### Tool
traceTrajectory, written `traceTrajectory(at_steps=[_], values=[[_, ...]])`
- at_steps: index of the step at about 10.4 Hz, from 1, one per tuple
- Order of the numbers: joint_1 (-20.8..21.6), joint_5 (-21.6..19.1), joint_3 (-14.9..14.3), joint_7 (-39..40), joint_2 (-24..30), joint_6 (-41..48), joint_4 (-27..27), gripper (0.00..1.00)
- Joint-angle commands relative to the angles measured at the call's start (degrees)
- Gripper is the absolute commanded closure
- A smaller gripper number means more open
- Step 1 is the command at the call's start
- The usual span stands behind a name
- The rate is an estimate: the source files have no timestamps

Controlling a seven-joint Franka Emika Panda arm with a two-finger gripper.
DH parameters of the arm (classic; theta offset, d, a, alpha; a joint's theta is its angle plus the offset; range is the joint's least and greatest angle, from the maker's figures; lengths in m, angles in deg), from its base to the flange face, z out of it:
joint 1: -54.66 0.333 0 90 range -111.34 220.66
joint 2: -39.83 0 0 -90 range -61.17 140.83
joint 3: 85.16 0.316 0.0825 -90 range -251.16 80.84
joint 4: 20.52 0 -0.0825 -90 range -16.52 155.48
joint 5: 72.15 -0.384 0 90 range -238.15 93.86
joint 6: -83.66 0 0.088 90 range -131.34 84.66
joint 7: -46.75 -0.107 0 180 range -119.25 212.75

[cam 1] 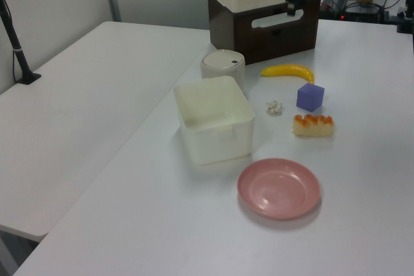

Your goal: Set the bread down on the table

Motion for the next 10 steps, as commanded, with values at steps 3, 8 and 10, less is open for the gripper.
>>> traceTrajectory(at_steps=[3,8,10], values=[[0.2,-6.3,-5.1,-0.7,6.3,6.1,-2.0,0.0],[1.0,-5.8,-4.9,-7.1,6.6,7.3,-1.9,0.0],[0.9,-5.3,-5.1,-6.6,6.6,10.2,-2.0,0.0]])
